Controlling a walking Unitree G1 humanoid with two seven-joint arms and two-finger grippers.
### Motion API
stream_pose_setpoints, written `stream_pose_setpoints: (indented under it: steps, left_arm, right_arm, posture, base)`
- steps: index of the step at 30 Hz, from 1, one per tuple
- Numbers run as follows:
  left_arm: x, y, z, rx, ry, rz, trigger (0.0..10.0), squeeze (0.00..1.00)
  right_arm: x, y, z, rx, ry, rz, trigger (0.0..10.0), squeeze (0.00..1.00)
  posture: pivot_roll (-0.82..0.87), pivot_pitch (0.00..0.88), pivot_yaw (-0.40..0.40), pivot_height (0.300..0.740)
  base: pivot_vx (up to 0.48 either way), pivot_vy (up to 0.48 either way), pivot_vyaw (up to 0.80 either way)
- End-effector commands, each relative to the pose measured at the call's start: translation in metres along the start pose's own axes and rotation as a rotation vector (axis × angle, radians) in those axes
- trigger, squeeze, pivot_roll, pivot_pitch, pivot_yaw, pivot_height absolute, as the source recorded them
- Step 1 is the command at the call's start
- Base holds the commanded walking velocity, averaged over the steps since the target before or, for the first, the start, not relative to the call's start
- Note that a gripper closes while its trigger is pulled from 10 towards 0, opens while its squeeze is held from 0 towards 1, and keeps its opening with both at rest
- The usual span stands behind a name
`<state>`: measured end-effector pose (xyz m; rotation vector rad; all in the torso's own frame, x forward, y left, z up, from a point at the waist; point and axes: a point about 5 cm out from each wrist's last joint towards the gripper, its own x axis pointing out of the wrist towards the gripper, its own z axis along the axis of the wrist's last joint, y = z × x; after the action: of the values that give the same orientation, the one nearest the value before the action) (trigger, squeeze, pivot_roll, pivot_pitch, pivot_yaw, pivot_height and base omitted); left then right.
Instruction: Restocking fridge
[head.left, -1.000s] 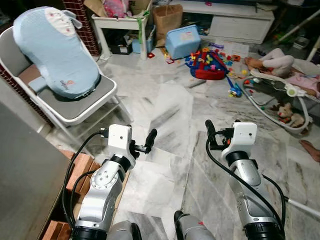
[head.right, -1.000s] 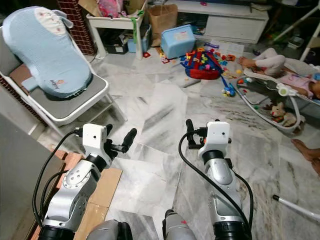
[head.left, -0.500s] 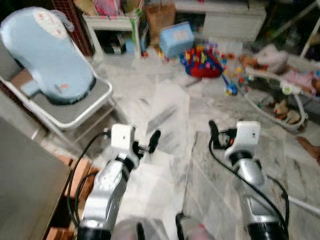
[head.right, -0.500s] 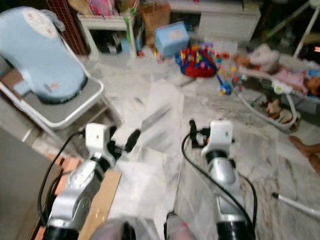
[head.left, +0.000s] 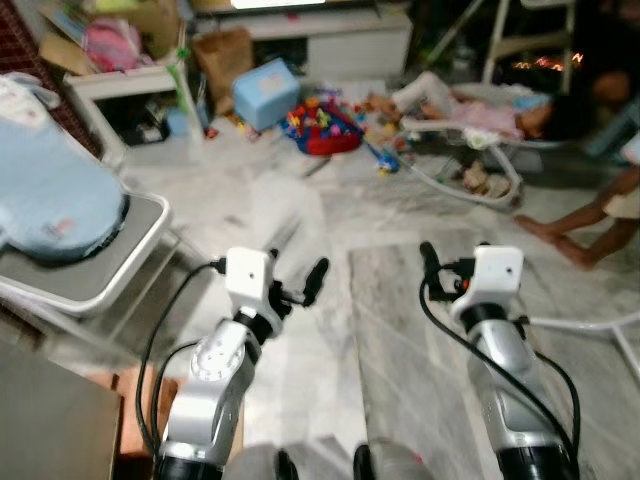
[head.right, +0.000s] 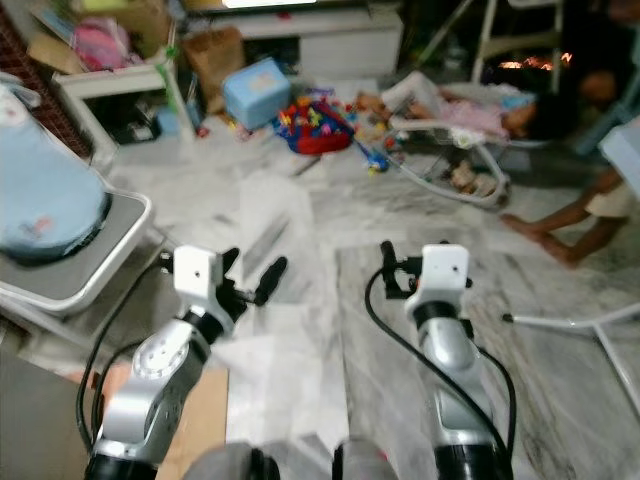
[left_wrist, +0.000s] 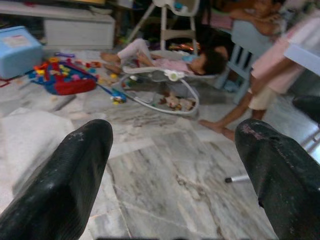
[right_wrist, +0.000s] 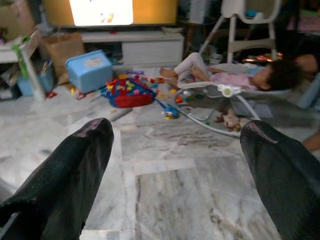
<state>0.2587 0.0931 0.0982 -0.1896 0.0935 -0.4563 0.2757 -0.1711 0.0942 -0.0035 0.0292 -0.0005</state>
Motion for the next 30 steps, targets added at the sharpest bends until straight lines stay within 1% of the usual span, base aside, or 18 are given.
stream_pose_setpoints:
  steps: [1,7,21,24,27,28,30]
  left_arm:
    - [-0.002,0.000,0.001,-0.002,-0.011,-0.001,10.0,0.00]
    - [-0.001,0.000,0.002,0.001,-0.017,-0.013,10.0,0.00]
    - [-0.001,0.002,0.002,0.015,-0.022,-0.013,10.0,0.00]
    - [-0.001,0.003,0.004,0.018,-0.026,-0.009,10.0,0.00]
    - [-0.001,0.003,0.004,0.021,-0.032,-0.007,10.0,0.00]
    - [-0.001,0.004,0.006,0.025,-0.041,0.000,10.0,0.00]
    - [-0.001,0.005,0.007,0.029,-0.050,0.009,10.0,0.00]
  right_arm:
    - [0.001,0.001,0.001,-0.009,-0.005,0.006,10.0,0.00]
    - [0.001,0.001,0.003,-0.013,-0.013,0.008,10.0,0.00]
    - [0.002,0.002,0.004,-0.023,-0.027,0.014,10.0,0.00]
    - [0.003,0.004,0.006,-0.033,-0.041,0.025,10.0,0.00]
    - [0.003,0.005,0.011,-0.059,-0.071,0.031,10.0,0.00]
    - [0.003,0.005,0.015,-0.079,-0.094,0.027,10.0,0.00]
    - [0.002,0.004,0.018,-0.085,-0.106,0.022,10.0,0.00]
  posture:
    - [-0.06,0.111,0.039,0.740]
    - [-0.06,0.109,0.039,0.740]
    - [-0.05,0.094,0.038,0.740]
    - [-0.04,0.090,0.037,0.740]
    - [-0.04,0.087,0.036,0.740]
    - [-0.04,0.083,0.036,0.740]
    - [-0.05,0.080,0.036,0.740]
  base:
    - [0.277,0.000,-0.80]
    - [0.249,0.000,-0.80]
    - [0.357,0.000,-0.80]
    - [0.365,0.000,-0.80]
    - [0.368,0.000,-0.63]
    - [0.371,0.000,0.00]
    - [0.369,0.000,0.00]
